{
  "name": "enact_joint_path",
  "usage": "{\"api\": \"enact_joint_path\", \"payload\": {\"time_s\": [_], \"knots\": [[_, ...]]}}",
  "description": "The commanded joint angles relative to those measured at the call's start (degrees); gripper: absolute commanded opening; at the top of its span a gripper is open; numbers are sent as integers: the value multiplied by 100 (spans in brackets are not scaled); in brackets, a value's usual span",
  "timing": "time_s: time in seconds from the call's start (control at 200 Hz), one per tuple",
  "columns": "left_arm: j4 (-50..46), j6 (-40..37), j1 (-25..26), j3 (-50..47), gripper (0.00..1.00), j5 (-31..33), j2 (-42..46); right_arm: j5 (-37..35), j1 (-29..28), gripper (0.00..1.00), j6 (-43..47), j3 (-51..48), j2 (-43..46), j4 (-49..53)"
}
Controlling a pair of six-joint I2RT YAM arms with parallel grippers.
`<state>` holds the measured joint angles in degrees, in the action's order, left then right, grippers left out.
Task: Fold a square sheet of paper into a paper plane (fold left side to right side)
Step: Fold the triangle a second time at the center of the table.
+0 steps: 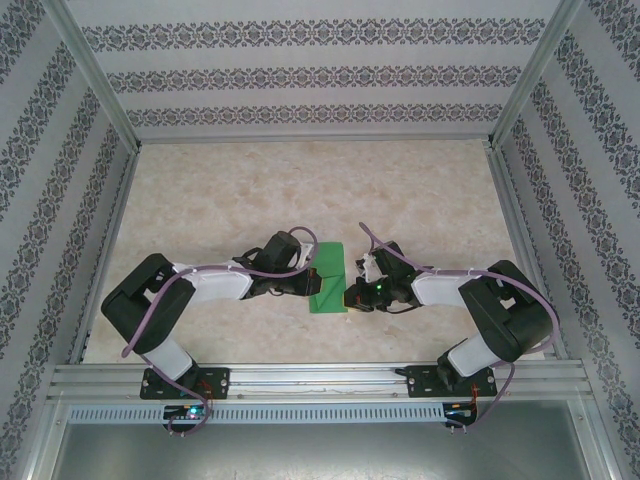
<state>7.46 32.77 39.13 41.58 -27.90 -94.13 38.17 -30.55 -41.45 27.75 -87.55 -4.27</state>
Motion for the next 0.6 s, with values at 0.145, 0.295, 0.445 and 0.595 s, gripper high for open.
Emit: {"api": "enact_joint_path", "payload": {"time_s": [0.145,0.295,0.445,0.595], "knots": [[-331,-349,-142,133,0,-32,-158,-231,-67,0,199,17,-157,392],[-359,-412,-185,137,0,22,-167,-223,-66,0,216,38,-193,401],[-371,-470,-229,173,0,39,-185,-223,-67,0,225,47,-249,399],[-452,-540,-265,230,0,85,-211,-214,-66,0,234,63,-304,398]]}}
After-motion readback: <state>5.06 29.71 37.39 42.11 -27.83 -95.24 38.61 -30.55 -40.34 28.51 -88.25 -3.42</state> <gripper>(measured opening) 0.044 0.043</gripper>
